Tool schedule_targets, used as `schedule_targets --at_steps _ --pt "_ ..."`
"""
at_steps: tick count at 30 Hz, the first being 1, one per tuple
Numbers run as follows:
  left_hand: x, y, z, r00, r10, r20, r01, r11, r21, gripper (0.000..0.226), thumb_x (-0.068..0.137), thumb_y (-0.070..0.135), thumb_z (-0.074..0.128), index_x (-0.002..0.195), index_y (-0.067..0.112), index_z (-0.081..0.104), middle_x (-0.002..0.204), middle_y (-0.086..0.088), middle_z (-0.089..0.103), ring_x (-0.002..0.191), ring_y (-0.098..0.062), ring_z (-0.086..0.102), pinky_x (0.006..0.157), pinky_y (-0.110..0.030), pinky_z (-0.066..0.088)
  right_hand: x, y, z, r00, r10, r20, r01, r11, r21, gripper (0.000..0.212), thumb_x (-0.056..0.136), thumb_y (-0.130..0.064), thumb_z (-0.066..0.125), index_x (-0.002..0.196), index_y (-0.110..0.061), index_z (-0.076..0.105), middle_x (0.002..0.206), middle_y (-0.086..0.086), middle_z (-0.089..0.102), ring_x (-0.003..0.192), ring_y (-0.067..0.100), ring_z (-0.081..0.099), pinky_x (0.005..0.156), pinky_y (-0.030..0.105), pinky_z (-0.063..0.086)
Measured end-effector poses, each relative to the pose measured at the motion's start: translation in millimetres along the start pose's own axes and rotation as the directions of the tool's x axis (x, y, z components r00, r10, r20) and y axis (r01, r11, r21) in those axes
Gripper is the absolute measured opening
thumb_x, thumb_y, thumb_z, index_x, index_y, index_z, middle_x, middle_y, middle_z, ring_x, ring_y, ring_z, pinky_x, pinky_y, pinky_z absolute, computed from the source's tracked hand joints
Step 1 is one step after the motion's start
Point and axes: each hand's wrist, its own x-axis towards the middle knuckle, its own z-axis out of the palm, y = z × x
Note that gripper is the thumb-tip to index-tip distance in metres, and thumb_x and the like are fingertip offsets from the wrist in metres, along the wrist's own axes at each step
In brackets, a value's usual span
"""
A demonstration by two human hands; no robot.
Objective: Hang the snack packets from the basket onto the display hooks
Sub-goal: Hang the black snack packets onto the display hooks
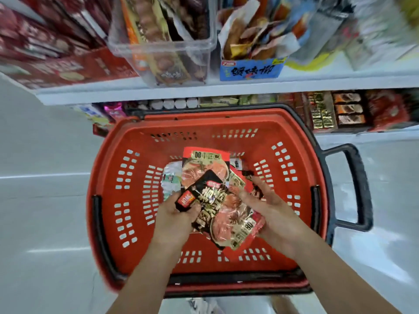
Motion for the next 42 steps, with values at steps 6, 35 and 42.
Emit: schedule_targets --at_steps 6,35,42 --pt "-44.6 25.1 -18.0 0.997 0.049 0.058 -0.051 0.998 0.036 0.027 0.088 0.002 0.063 0.089 0.029 0.069 0.088 -0.008 0.073 0.09 -0.034 0.068 0.087 -0.06 0.051 -44.8 -8.0 24.6 0.957 -0.25 -0.149 0.226 0.961 -0.158 0.049 0.078 0.013 0.069 0.115 -0.019 0.064 0.062 0.001 0.056 0.068 0.018 0.061 0.075 0.031 0.049" --pt "-371.9 265.4 -117.1 0.954 0.298 0.02 -0.273 0.897 -0.348 0.032 0.088 -0.008 0.058 0.111 0.013 0.061 0.094 -0.008 0.072 0.081 -0.021 0.066 0.065 -0.034 0.055 -401.0 -156.5 130.8 0.923 -0.337 0.184 0.239 0.88 0.41 0.075 0.074 -0.01 0.068 0.139 -0.036 0.045 0.118 0.009 0.07 0.1 0.03 0.07 0.074 0.045 0.056" --pt "-397.1 282.2 -113.7 0.953 0.293 0.075 -0.279 0.947 -0.159 0.047 0.089 -0.008 0.058 0.127 0.018 0.051 0.111 -0.012 0.068 0.09 -0.031 0.07 0.076 -0.047 0.058 -425.2 -180.7 123.3 0.839 -0.539 0.076 0.518 0.834 0.192 0.103 0.059 -0.004 0.079 0.141 -0.049 0.036 0.128 0.007 0.063 0.107 0.023 0.067 0.08 0.043 0.057"
